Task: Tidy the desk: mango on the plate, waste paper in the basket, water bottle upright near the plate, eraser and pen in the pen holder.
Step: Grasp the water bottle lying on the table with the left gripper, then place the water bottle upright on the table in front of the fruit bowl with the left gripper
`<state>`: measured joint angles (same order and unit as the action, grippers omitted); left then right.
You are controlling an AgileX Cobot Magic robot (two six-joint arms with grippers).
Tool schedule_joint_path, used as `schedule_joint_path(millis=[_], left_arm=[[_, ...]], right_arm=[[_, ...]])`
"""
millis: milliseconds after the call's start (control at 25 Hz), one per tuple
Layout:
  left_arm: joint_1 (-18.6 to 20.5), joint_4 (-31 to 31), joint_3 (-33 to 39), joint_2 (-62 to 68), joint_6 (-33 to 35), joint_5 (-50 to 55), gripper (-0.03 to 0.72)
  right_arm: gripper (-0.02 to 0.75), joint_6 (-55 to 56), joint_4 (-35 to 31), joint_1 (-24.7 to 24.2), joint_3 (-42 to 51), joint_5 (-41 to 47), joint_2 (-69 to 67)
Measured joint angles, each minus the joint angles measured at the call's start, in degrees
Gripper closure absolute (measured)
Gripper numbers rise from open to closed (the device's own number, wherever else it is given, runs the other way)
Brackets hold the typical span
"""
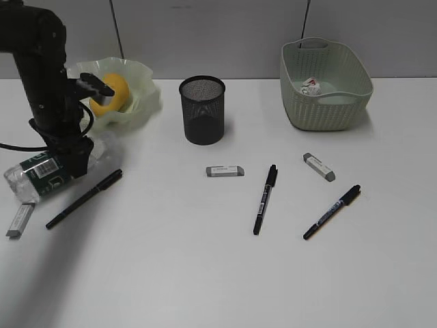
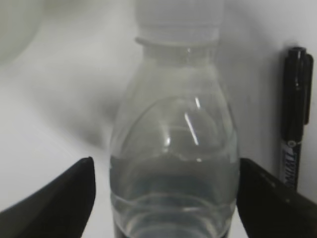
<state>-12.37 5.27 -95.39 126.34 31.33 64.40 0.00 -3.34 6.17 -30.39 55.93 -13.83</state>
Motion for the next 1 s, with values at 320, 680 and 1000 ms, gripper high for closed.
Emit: schedule_joint_path(millis=[320,680,1000], left_arm=[[0.0,0.5,0.0,1.4,0.0,-1.8,0.115],[-0.1,0.3,0.0,1.1,-0.9,-1.3,0.195],[-0.2,-2.2,0.2,-9.1,-4.4,-0.5,0.195]], right_arm=[[0.153,0.0,0.0,0.0,0.0,0.0,0.0],[0.153,0.0,0.0,0.0,0.0,0.0,0.0],[0.153,0.0,0.0,0.0,0.0,0.1,0.0]])
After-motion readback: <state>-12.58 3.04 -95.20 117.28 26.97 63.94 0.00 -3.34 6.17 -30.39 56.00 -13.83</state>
